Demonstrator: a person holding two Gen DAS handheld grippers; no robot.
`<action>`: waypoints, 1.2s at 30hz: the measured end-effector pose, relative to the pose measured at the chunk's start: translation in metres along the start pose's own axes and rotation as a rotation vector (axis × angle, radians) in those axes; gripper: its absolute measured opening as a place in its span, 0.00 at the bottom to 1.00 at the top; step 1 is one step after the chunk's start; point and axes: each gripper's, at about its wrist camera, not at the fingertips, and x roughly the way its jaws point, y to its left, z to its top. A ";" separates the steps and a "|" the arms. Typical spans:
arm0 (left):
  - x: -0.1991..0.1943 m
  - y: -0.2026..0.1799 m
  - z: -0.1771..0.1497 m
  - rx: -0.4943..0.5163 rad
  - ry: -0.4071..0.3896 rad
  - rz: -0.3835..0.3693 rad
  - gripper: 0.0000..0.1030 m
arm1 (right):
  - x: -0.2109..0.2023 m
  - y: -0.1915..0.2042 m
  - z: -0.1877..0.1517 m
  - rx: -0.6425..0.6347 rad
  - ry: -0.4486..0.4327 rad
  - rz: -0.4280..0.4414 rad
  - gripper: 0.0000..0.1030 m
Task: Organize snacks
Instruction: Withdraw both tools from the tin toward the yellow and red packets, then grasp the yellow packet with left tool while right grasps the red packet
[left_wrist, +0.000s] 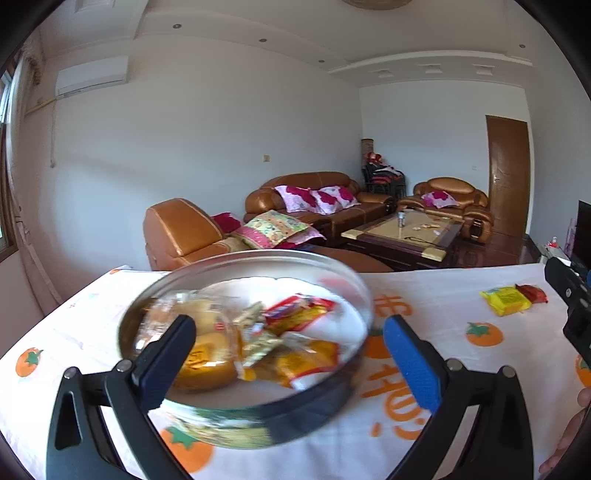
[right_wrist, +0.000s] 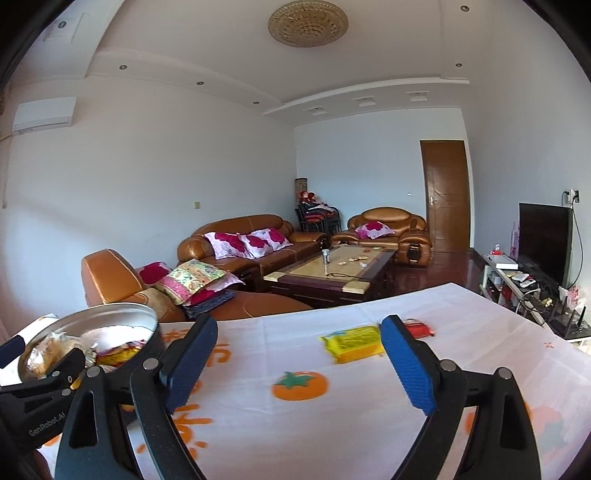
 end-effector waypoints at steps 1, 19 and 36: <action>0.000 -0.004 0.001 0.004 0.002 -0.006 1.00 | -0.001 -0.004 0.000 -0.001 0.002 -0.005 0.88; 0.023 -0.102 0.012 0.060 0.098 -0.166 1.00 | 0.029 -0.131 0.004 0.094 0.152 -0.125 0.88; 0.087 -0.185 0.032 0.095 0.281 -0.300 1.00 | 0.142 -0.165 -0.004 0.196 0.482 0.055 0.88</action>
